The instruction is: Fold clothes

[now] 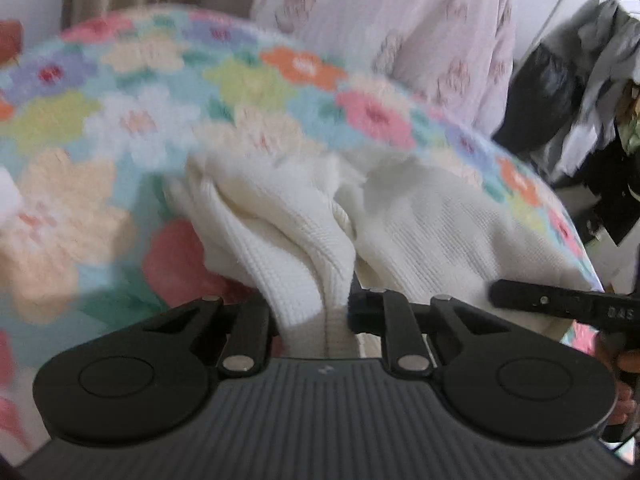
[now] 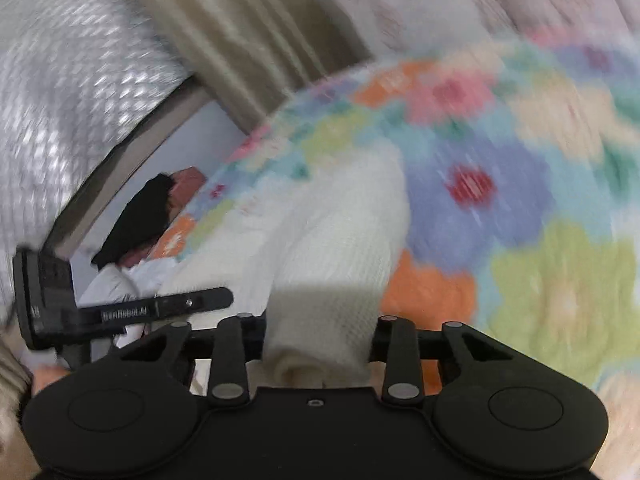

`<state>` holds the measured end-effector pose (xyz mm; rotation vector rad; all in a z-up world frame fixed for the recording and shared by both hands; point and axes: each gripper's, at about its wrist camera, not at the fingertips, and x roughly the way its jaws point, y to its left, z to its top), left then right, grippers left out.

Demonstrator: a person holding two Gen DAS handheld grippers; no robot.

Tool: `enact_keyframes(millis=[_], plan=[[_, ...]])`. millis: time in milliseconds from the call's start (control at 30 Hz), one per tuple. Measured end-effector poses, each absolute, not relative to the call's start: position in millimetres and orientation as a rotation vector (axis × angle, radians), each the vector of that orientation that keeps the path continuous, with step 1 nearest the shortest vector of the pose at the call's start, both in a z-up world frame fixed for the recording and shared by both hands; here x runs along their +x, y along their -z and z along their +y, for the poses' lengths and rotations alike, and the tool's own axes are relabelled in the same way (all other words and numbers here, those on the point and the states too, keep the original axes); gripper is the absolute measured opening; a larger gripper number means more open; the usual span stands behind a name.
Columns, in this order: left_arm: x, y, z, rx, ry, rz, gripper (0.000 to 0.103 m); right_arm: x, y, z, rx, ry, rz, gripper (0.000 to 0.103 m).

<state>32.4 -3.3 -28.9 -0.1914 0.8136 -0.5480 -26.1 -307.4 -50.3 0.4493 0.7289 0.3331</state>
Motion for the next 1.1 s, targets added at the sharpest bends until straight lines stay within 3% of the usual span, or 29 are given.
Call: enact_keyframes(millis=[367,500,600,667,767,833,1033,1067,1100], plan=[[-21,-114,145,-0.157,0.192,0.444,0.016,35,-76,-177,0.210,-0.725,0.500,0.036],[-46,-148,218,-0.172,-0.002,0.372,0.016,75,-102,-102,0.240,-0.962,0.445,0.037],[-52,-127,271,-0.250,-0.091,0.445,0.019,101,-89,-43,0.306,-1.039,0.485,0.045],[-48,-99,306,-0.331,-0.149,0.520,0.019,118,-63,6,0.198,-1.023,0.528,0.048],[-16,-19,335,-0.333,-0.215,0.778,0.019,151,-3,64,0.150,-0.977,0.752,0.049],[-5,29,340,-0.335,-0.233,0.896,0.025,154,41,80,0.168,-0.878,0.875,0.049],[-31,5,335,-0.307,-0.305,0.772,0.027,124,39,63,0.244,-0.844,0.686,0.046],[-34,-3,330,-0.284,-0.324,0.765,0.027,121,37,63,0.211,-0.794,0.686,0.047],[-38,-11,324,-0.265,-0.339,0.756,0.027,119,35,64,0.178,-0.743,0.685,0.062]])
